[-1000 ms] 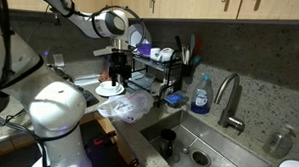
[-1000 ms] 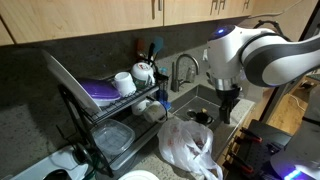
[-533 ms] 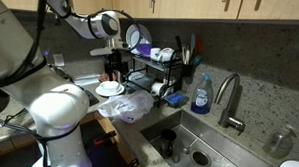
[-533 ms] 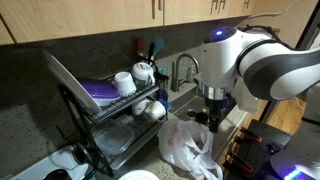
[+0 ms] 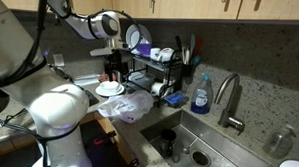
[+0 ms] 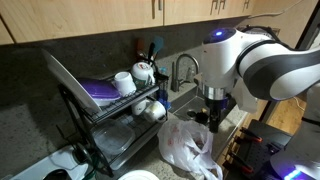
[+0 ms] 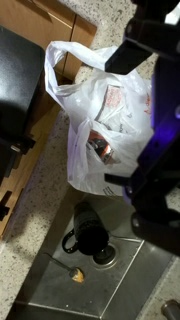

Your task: Take the objects from the white bowl one at a time and put them in the plastic bag

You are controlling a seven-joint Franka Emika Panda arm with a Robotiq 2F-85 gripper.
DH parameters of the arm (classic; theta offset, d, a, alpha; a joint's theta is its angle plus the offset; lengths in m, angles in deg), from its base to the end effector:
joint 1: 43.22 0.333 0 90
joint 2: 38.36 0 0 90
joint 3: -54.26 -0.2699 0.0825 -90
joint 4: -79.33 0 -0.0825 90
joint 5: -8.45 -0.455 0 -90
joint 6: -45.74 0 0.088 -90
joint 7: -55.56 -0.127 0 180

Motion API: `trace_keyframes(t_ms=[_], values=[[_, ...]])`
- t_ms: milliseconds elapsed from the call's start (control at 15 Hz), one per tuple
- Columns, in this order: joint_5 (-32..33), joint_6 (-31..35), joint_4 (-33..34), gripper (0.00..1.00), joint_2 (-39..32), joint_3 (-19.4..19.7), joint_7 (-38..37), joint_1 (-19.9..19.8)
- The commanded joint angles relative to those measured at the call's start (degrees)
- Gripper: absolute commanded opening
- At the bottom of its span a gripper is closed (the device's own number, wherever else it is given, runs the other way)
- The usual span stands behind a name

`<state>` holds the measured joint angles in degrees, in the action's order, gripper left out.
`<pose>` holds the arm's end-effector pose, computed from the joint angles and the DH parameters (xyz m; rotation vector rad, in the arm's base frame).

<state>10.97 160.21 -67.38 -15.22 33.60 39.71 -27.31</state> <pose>0.3830 0.2555 0.2817 2.8573 0.4963 -0.1308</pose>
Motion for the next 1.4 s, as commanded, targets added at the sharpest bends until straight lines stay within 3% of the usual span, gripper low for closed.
trace_keyframes(t_ms=[0,733,1333], values=[[0.1,-0.1,0.1,1.00,0.0,0.2,0.0,0.2],[2.1,16.3,13.5,1.00,-23.0,-2.3,3.1,2.6],[2.8,19.3,28.7,1.00,-38.8,-3.1,12.6,8.1]])
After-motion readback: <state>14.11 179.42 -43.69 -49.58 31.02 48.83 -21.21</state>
